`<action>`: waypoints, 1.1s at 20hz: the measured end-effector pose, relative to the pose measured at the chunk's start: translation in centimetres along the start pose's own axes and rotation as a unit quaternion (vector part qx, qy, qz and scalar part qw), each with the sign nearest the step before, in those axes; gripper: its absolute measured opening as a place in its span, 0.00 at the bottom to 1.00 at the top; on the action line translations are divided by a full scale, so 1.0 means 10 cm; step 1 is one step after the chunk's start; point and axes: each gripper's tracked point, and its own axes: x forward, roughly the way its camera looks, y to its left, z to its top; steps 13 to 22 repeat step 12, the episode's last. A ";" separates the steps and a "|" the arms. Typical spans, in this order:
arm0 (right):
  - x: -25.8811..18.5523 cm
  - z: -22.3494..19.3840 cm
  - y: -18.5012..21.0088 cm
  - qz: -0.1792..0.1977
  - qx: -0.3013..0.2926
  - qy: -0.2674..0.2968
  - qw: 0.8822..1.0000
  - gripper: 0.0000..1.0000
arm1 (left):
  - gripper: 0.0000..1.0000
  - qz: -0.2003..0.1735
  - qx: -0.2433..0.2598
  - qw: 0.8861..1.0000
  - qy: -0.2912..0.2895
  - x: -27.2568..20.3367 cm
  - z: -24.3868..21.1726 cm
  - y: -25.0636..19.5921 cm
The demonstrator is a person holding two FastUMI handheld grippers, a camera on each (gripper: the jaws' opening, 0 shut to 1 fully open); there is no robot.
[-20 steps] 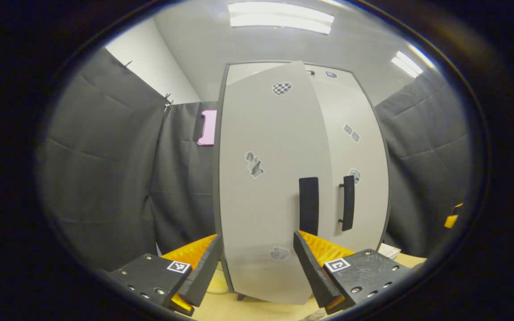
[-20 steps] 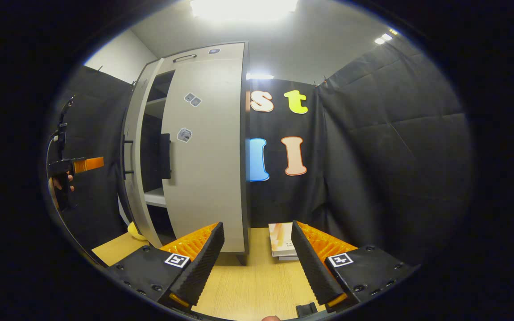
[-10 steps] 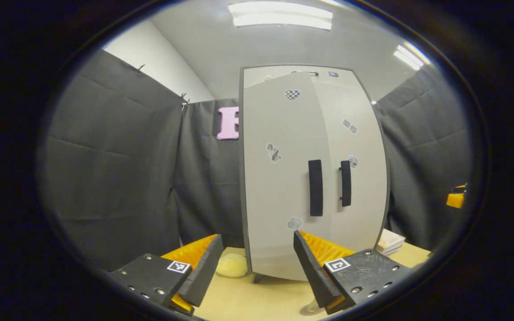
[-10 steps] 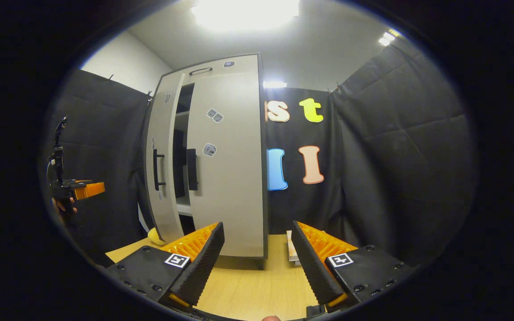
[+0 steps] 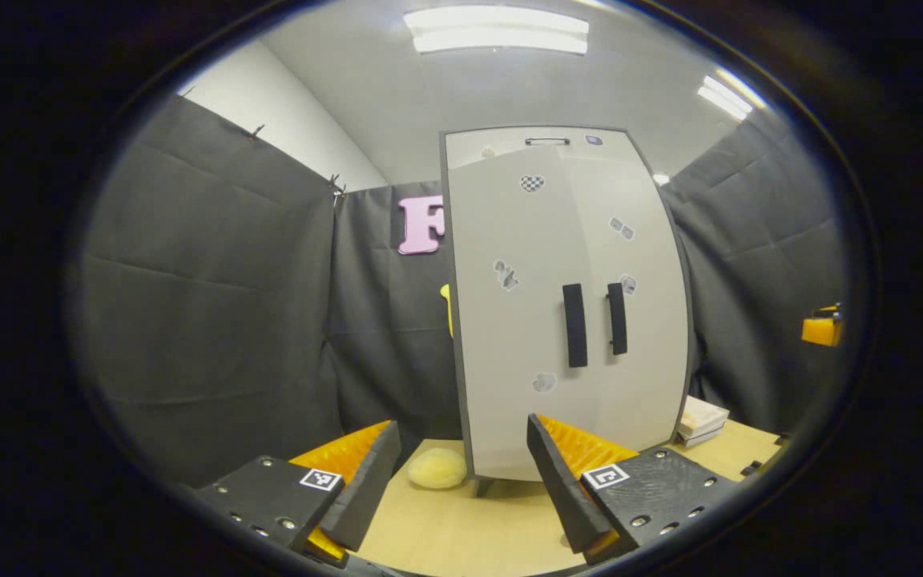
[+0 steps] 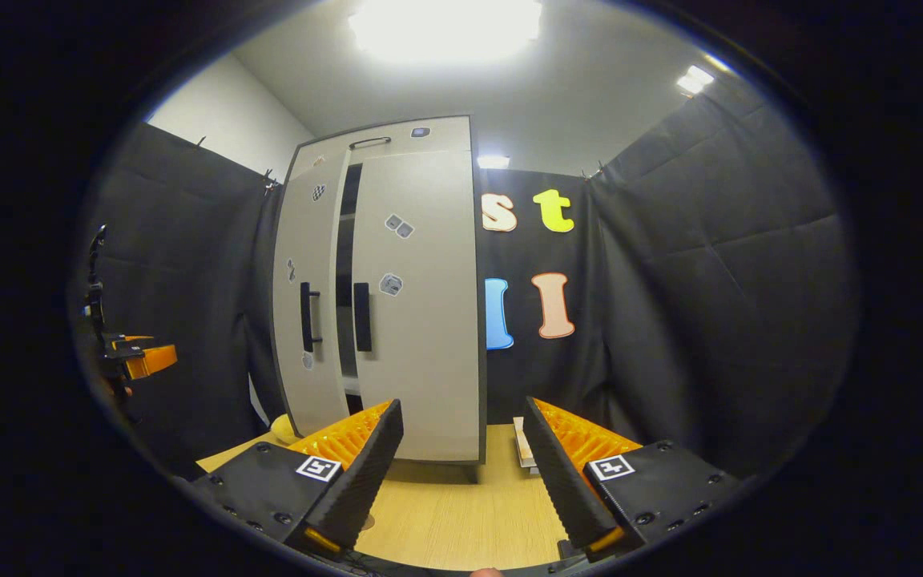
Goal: Grasp the bottle in the cabinet with the left hand and place it on the coaster, then close the right door with the right hand and the left door with the left hand.
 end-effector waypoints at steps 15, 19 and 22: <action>-0.39 0.01 0.28 -0.005 -0.019 -0.006 1.000 0.96 | 0.92 0.006 -0.007 1.000 0.012 -0.06 -0.08 0.03; -0.39 0.01 0.28 -0.005 -0.019 -0.006 1.000 0.96 | 0.92 0.006 -0.007 1.000 0.012 -0.06 -0.08 0.03; -0.39 0.01 0.28 -0.005 -0.019 -0.006 1.000 0.96 | 0.92 0.006 -0.007 1.000 0.012 -0.06 -0.08 0.03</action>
